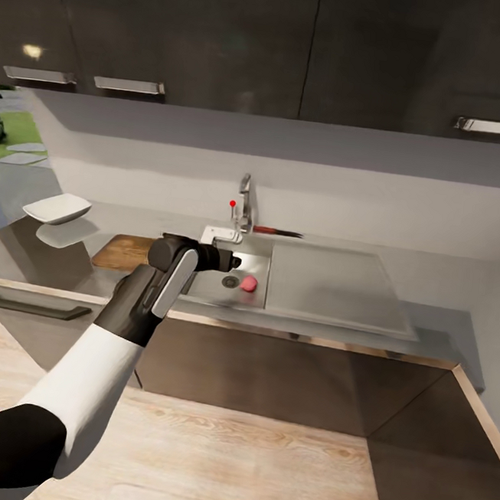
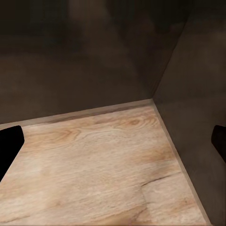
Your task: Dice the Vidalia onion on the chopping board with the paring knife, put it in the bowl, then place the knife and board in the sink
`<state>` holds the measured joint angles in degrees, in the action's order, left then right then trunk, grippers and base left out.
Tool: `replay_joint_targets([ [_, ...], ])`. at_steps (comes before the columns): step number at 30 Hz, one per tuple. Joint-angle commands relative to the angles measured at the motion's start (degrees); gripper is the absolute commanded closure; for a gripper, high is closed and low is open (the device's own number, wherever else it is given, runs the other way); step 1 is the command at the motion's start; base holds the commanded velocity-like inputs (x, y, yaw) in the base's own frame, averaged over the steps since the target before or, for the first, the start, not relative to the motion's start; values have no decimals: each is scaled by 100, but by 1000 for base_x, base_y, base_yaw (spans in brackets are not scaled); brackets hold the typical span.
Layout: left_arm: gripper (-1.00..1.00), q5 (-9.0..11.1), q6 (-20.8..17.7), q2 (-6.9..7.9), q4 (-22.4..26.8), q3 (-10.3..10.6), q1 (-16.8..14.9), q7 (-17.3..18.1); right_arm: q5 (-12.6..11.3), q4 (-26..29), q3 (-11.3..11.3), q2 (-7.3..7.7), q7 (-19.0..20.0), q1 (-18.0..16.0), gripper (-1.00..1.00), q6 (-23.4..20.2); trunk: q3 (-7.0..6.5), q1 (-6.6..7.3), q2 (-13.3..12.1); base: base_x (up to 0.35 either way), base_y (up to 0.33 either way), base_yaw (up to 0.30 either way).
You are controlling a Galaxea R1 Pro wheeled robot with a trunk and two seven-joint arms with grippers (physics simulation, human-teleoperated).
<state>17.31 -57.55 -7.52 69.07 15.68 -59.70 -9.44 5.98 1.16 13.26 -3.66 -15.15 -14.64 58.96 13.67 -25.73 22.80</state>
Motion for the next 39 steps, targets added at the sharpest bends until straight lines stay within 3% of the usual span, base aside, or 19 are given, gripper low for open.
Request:
replay_joint_targets([
  [1, -100, 62, -18, 3, -32, 5, -6, -58, 61, -2, 36, -2, -32, -4, -100, 10, 11, -5, 12, 214, -231, 0],
  [10, -100, 62, -7, 13, -499, 5, -6, -51, 61, -2, 36, -3, -32, -4, -100, 10, 55, -5, 12, 225, -243, 0],
  [19, -100, 61, -3, 39, -579, -1, -3, -50, 61, -2, 36, -3, -32, -4, -100, 10, 132, -5, 12, 218, -235, 0],
  [39, -100, 60, -2, 380, -617, -39, 3, -58, 61, -2, 36, -3, -32, -4, -100, 10, 312, -5, 12, 19, -20, 0],
])
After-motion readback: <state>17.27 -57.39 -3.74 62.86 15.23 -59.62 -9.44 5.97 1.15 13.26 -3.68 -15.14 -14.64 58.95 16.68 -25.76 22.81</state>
